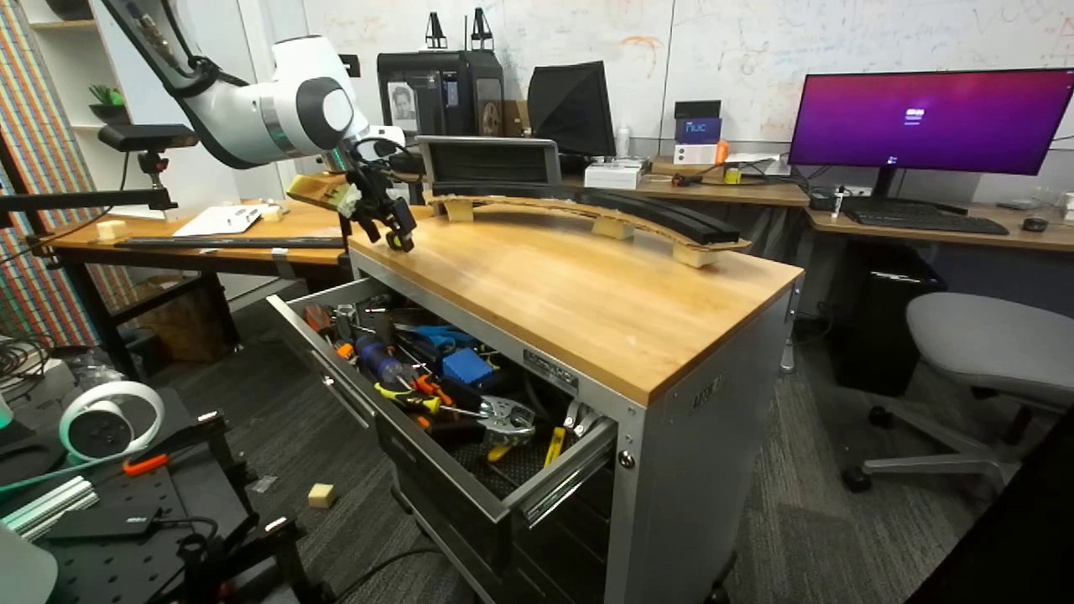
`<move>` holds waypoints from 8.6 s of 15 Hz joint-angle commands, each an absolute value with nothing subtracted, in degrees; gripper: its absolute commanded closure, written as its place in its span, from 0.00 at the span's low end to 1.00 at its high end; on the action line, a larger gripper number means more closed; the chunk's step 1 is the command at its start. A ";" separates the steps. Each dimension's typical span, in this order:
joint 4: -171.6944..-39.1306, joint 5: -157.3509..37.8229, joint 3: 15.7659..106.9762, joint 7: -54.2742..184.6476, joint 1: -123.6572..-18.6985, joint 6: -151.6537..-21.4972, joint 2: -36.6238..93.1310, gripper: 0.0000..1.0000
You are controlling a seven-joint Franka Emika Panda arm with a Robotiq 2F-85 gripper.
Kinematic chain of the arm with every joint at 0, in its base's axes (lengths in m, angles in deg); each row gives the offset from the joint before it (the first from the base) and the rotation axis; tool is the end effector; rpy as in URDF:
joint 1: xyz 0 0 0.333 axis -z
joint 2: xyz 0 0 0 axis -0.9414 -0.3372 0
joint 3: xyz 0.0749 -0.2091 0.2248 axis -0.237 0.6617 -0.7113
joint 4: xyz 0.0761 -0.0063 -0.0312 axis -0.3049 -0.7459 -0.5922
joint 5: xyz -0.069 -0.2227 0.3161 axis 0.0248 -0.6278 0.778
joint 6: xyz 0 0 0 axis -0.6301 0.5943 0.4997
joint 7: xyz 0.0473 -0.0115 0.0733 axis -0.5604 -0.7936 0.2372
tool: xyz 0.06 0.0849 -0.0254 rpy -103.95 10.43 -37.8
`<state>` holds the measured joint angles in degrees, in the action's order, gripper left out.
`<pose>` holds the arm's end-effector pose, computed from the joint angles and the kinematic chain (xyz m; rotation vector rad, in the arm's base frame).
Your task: Put the screwdriver in the open drawer and close the drawer
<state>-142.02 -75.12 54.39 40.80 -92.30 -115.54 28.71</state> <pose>0.5085 0.2559 0.2721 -3.0430 -0.3337 -0.5304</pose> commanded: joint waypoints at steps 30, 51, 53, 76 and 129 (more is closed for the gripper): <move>-147.46 -52.13 48.12 68.92 -81.44 -78.43 50.18 0.18; -170.97 -64.83 48.84 47.77 -75.68 -78.90 54.18 0.34; -172.06 -66.28 48.24 45.91 -75.67 -84.43 53.39 0.51; -168.76 -146.14 50.99 -9.10 -83.68 -110.77 40.60 0.95; -137.79 -139.96 37.05 -7.23 -82.30 -101.64 9.46 0.95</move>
